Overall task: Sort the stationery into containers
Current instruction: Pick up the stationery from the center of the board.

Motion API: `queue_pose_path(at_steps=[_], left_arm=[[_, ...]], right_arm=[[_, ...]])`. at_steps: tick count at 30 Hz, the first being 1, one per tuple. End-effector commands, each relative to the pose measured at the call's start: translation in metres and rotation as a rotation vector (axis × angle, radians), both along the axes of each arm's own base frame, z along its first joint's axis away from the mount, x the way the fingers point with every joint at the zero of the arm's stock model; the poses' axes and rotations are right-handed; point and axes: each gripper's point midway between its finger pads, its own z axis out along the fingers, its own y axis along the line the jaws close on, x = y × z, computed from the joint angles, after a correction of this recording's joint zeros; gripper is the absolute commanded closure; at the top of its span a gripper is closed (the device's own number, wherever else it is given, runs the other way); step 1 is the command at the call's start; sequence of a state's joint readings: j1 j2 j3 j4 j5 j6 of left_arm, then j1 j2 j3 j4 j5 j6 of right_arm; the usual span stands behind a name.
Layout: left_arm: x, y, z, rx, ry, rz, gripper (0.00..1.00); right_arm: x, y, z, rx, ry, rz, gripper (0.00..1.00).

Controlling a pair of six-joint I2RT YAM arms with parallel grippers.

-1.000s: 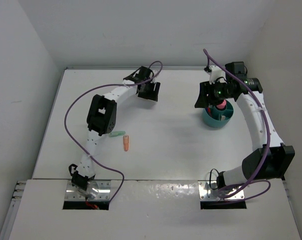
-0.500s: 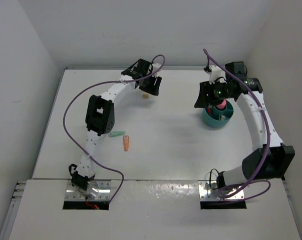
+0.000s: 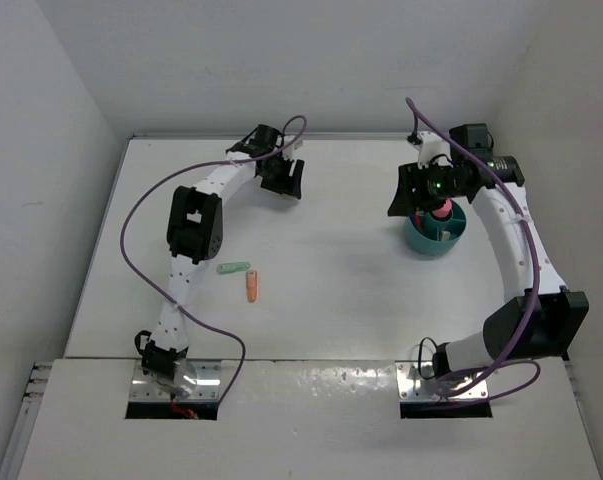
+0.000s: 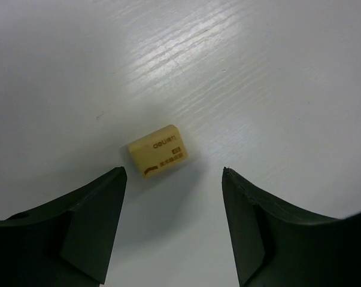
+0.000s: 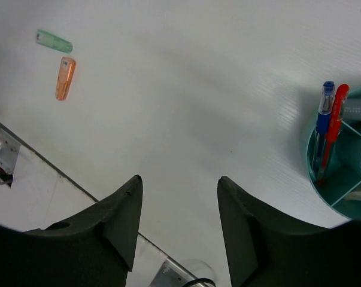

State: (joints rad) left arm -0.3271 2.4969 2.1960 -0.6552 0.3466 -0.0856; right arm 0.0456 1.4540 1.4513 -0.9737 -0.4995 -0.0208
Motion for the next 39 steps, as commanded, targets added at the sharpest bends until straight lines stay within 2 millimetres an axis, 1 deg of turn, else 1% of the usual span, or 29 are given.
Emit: queue_pose_path(at_steps=[1,5,9,13,16,17,18,19,20,21,22,23,24,26,27,28,29,31,32,34,35,37,38,39], left_arm=[[-0.002,-0.014,0.01,-0.084,0.014,-0.013,0.29],[-0.006,-0.022,0.01,-0.129,0.034,-0.032,0.28],[-0.009,-0.027,0.009,-0.136,0.042,-0.035,0.28],[-0.017,-0.039,0.011,-0.156,0.053,-0.068,0.28],[-0.033,-0.051,0.006,-0.177,0.097,-0.105,0.3],[-0.043,-0.052,-0.003,-0.172,0.129,-0.113,0.31],[-0.051,-0.06,-0.002,-0.181,0.141,-0.137,0.33],[-0.056,-0.064,-0.003,-0.178,0.148,-0.151,0.35],[-0.063,-0.066,-0.004,-0.173,0.156,-0.172,0.4],[-0.069,-0.073,-0.001,-0.173,0.158,-0.196,0.43],[-0.071,-0.076,0.002,-0.173,0.153,-0.202,0.45],[-0.071,-0.077,0.005,-0.169,0.143,-0.199,0.46],[-0.068,-0.078,0.013,-0.154,0.114,-0.187,0.48],[-0.058,-0.076,0.024,-0.139,0.068,-0.151,0.5],[-0.043,-0.066,0.036,-0.091,0.014,-0.082,0.49],[-0.036,-0.06,0.042,-0.057,-0.015,-0.036,0.47],[-0.023,-0.046,0.051,0.009,-0.072,0.041,0.44],[-0.012,-0.038,0.064,0.032,-0.118,0.111,0.4],[-0.005,-0.029,0.068,0.065,-0.14,0.188,0.4],[-0.001,-0.027,0.068,0.087,-0.16,0.235,0.4],[0.002,-0.022,0.062,0.115,-0.163,0.263,0.4],[0.004,-0.024,0.057,0.117,-0.162,0.262,0.4],[0.005,-0.024,0.05,0.127,-0.156,0.264,0.4],[0.007,-0.025,0.048,0.129,-0.161,0.264,0.4]], right_arm=[[0.001,0.002,0.01,0.023,-0.033,-0.004,0.48],[0.002,0.002,0.011,0.023,-0.035,-0.004,0.48],[0.005,0.002,0.012,0.022,-0.039,-0.004,0.48],[0.006,0.002,0.015,0.023,-0.045,-0.005,0.48],[0.006,0.002,0.016,0.022,-0.047,-0.005,0.47],[0.006,0.001,0.016,0.021,-0.044,-0.006,0.47],[0.006,0.001,0.015,0.019,-0.044,-0.008,0.47],[0.006,0.001,0.015,0.019,-0.042,-0.006,0.47],[0.007,0.001,0.016,0.019,-0.045,-0.008,0.47],[0.007,0.001,0.016,0.02,-0.045,-0.007,0.47],[0.007,0.001,0.016,0.021,-0.047,-0.006,0.47],[0.007,0.002,0.015,0.021,-0.045,-0.005,0.47],[0.007,0.001,0.016,0.022,-0.048,-0.006,0.47],[0.006,0.002,0.016,0.022,-0.05,-0.004,0.48],[0.004,0.001,0.015,0.02,-0.044,-0.007,0.47],[0.004,0.001,0.015,0.021,-0.045,-0.006,0.47],[0.003,0.001,0.015,0.02,-0.044,-0.007,0.47],[0.001,0.001,0.013,0.021,-0.041,-0.006,0.48],[0.0,0.001,0.01,0.022,-0.036,-0.005,0.47],[0.0,0.002,0.009,0.027,-0.033,-0.002,0.47],[0.0,0.003,0.009,0.03,-0.033,0.0,0.47],[0.0,0.003,0.01,0.032,-0.036,0.002,0.47],[0.0,0.003,0.011,0.031,-0.037,0.001,0.47],[-0.001,0.003,0.011,0.03,-0.037,0.0,0.47]])
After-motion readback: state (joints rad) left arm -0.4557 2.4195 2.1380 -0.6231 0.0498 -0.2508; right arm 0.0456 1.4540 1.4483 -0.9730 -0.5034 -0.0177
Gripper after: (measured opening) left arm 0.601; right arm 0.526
